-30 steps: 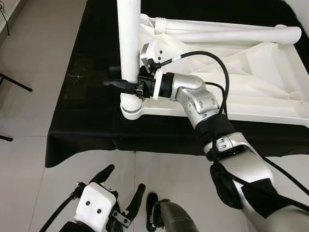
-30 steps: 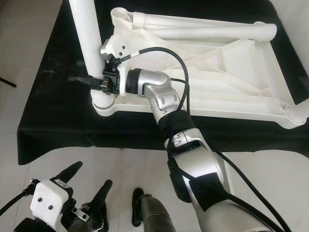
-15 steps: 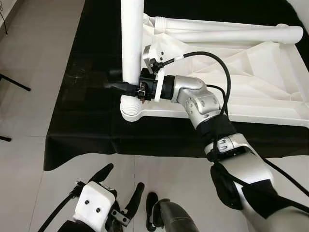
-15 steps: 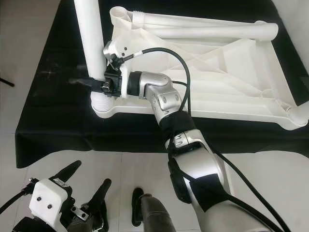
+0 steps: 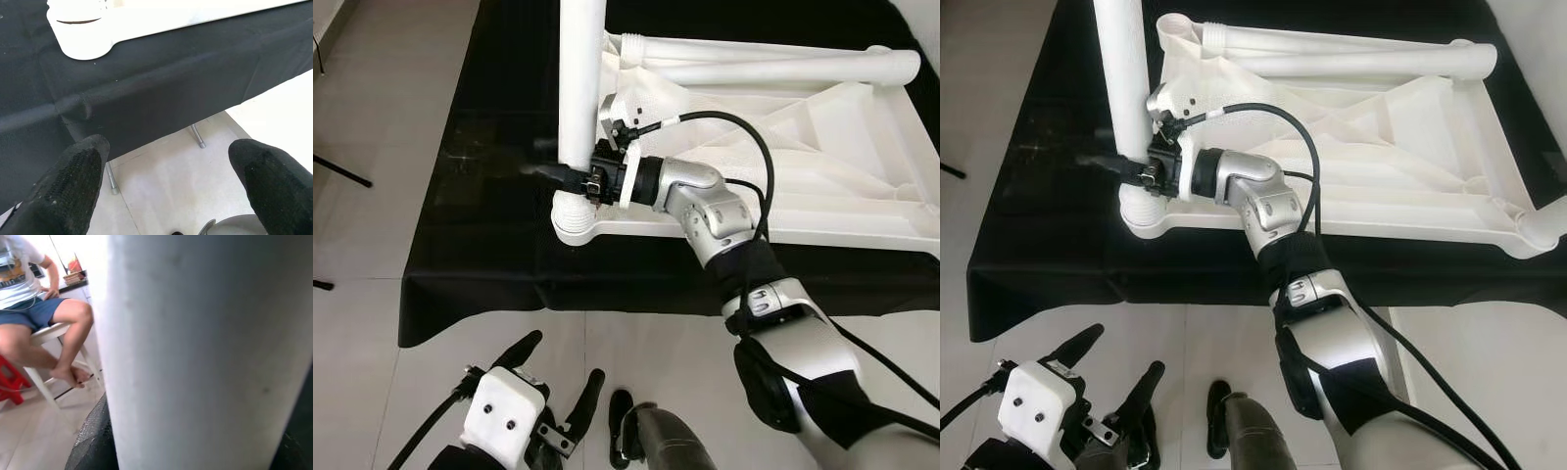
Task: Building children table
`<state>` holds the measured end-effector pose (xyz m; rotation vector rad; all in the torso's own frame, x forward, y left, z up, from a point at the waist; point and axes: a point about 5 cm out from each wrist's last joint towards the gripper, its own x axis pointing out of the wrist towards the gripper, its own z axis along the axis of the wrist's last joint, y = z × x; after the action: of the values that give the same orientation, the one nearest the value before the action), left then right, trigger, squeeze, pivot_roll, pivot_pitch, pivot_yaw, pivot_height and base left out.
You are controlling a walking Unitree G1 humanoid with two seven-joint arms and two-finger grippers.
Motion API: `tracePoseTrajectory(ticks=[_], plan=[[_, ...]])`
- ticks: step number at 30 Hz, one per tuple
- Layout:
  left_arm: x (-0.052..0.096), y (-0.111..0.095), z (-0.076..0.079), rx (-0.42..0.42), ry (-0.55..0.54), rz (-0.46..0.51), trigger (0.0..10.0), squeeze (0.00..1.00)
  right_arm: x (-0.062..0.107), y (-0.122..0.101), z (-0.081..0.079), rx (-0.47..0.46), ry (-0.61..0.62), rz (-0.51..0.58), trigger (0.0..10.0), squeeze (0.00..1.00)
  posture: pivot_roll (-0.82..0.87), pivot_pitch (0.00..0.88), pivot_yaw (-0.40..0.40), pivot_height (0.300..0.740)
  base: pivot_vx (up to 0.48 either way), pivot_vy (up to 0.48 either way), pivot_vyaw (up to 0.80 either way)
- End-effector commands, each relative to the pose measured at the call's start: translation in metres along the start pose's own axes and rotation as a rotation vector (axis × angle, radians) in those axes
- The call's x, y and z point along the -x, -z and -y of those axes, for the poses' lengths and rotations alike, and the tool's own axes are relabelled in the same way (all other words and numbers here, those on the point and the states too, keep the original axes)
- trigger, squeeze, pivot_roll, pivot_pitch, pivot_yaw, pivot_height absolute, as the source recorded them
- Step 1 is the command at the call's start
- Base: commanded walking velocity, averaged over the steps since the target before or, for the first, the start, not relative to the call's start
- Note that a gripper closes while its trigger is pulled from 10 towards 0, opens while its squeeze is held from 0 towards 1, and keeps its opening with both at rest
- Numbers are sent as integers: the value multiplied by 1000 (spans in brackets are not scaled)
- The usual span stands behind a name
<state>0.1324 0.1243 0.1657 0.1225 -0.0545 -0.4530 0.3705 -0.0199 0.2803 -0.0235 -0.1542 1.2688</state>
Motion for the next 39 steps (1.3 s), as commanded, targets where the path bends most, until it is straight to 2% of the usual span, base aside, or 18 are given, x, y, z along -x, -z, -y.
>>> tracePoseTrajectory(ticks=[1,12,15,18,21,24,29,30,39], plan=[[2,4,2,20,1,-29,10000,0,7,32,5,-76,95,-113,10000,0,-146,386,-109,740,0,0,0],[3,5,1,18,2,-32,10000,0,12,36,6,-82,149,-100,10000,0,-145,385,-105,740,0,0,0],[3,6,0,15,3,-33,10000,0,14,37,3,-66,142,-57,10000,0,-146,387,-105,740,0,0,0],[3,6,0,14,2,-34,10000,0,14,32,-1,-8,113,-8,10000,0,-143,388,-103,740,0,0,0],[3,6,0,13,2,-34,10000,0,14,31,-3,8,104,2,10000,0,-143,388,-103,740,0,0,0],[4,6,-1,12,2,-36,10000,0,14,36,-15,154,11,-61,10000,0,-141,390,-99,740,0,0,0],[4,6,-1,12,5,-38,10000,0,14,37,-20,232,-14,-99,10000,0,-140,389,-97,740,0,0,0],[4,6,0,12,6,-38,10000,0,14,39,-22,283,-29,-130,10000,0,-139,385,-97,740,0,0,0],[3,6,1,15,10,-36,10000,0,16,41,-25,327,-58,-182,10000,0,-147,380,-104,740,0,0,0]])
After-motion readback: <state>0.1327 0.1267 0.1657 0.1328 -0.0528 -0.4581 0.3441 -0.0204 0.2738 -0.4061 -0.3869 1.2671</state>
